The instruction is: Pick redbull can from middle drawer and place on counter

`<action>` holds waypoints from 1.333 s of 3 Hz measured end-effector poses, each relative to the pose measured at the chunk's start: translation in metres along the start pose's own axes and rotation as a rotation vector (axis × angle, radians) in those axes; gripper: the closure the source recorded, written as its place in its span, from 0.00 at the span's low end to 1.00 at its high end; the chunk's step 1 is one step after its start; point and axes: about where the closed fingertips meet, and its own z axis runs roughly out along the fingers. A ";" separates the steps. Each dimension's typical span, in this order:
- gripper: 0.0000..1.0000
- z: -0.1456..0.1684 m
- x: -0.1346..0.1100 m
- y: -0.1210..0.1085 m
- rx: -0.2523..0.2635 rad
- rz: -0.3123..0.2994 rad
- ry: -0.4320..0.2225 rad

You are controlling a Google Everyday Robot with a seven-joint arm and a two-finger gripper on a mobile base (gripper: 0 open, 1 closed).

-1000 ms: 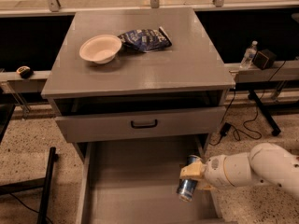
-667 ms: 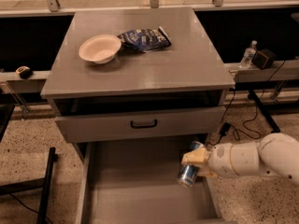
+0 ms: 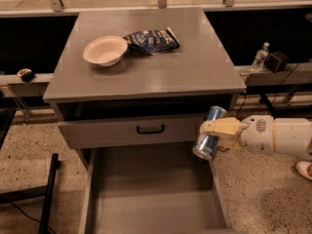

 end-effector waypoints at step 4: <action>1.00 0.079 0.047 -0.034 -0.106 0.031 -0.087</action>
Offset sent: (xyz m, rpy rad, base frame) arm 0.0023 -0.0026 0.0072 0.0189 0.0083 0.0425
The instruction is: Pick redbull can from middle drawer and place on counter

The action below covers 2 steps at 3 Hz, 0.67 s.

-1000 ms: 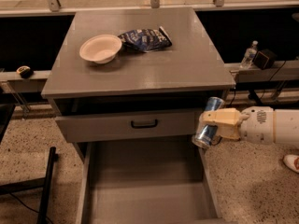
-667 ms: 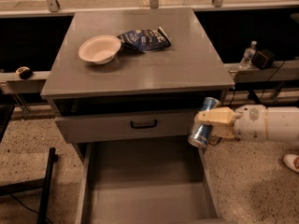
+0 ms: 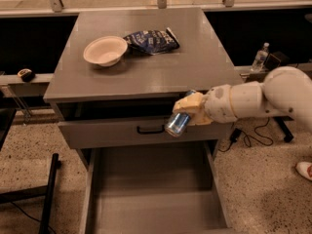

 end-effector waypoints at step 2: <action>1.00 0.009 0.004 -0.007 -0.001 0.003 -0.015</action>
Offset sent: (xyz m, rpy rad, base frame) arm 0.1285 0.0381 0.0788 0.1165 -0.0107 0.0490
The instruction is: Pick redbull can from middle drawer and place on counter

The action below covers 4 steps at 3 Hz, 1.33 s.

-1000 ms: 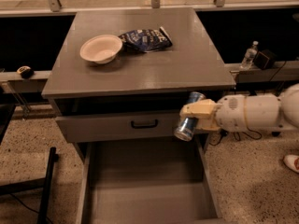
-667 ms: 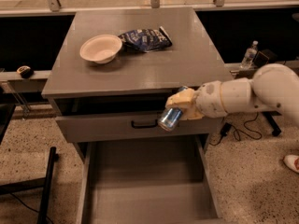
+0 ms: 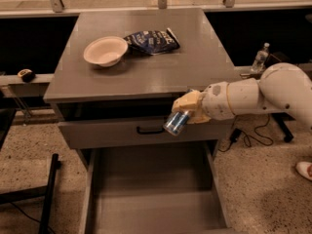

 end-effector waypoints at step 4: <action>1.00 -0.043 0.042 -0.064 0.219 -0.009 0.057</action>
Offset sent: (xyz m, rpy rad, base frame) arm 0.0189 -0.0400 0.1038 0.2649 -0.1214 -0.0378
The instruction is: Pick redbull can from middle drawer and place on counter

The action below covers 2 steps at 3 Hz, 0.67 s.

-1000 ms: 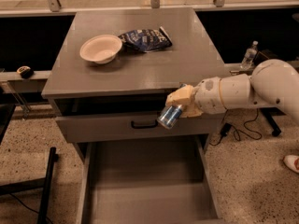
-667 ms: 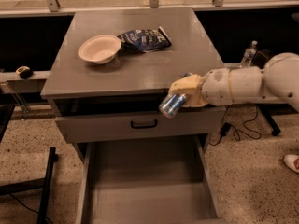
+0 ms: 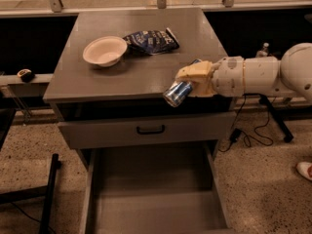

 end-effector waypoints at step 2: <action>1.00 0.027 0.058 -0.003 -0.051 0.115 0.121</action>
Offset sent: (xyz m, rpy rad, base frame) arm 0.1054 0.0014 0.0051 -0.0139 0.1524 -0.2933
